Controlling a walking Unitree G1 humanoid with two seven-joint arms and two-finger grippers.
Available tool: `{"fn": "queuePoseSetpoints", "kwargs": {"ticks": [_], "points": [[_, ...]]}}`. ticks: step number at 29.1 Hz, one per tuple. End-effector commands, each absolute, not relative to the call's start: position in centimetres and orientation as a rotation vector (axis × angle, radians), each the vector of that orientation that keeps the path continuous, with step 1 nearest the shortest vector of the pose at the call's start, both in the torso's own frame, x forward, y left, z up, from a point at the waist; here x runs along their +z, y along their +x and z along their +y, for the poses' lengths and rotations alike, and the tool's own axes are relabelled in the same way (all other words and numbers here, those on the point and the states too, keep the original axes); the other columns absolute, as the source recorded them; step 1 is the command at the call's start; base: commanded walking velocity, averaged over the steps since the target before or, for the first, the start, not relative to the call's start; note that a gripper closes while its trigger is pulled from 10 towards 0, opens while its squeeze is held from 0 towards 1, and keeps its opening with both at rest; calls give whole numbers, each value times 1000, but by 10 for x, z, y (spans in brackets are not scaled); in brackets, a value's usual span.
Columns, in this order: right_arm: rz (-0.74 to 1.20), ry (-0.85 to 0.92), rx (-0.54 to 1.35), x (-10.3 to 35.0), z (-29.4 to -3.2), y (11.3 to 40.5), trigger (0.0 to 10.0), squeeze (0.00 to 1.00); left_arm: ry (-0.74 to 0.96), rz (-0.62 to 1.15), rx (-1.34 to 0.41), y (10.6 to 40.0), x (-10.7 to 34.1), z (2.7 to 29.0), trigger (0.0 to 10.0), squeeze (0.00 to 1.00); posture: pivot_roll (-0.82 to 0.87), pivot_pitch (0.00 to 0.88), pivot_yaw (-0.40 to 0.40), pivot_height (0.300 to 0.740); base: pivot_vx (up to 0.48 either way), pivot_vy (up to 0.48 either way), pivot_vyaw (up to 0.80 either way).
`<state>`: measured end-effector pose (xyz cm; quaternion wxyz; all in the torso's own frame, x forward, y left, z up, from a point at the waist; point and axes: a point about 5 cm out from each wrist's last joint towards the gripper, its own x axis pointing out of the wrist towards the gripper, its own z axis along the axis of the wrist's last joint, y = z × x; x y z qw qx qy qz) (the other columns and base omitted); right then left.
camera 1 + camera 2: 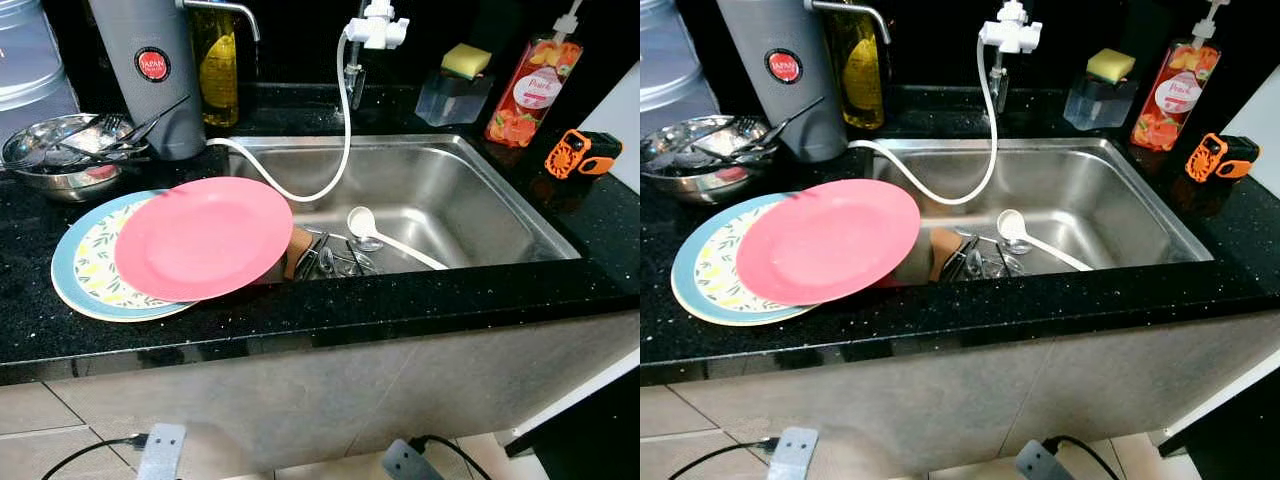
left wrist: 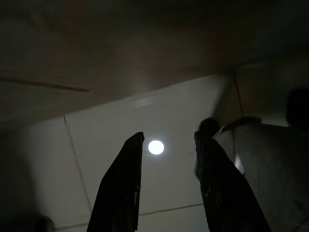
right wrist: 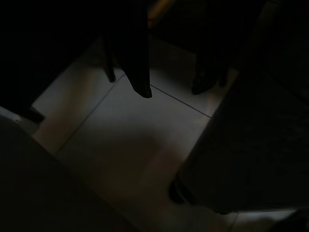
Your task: Kitchen organization
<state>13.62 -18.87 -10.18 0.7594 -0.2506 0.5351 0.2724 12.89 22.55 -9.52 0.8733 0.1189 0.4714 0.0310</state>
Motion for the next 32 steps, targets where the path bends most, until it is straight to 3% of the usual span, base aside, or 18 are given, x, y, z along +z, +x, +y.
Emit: {"fn": "queuePoseSetpoints", "kwargs": {"ticks": [1, 13, 32], "points": [[1160, -484, 586, -103, -187, 133, 10000, 0, 243, 1000, 89, 128, -96, 228, 9804, 0, 203, 0, -91, 740, 0, 0, 0], [1107, -427, 560, -100, -179, 141, 10000, 0, 259, 985, 1, 133, -95, 221, 10000, 0, 183, 0, -56, 740, 0, 0, 0], [1119, -435, 523, -101, -190, 136, 10000, 0, 304, 986, -9, 135, -96, 218, 10000, 0, 181, 0, -65, 740, 0, 0, 0]]}}
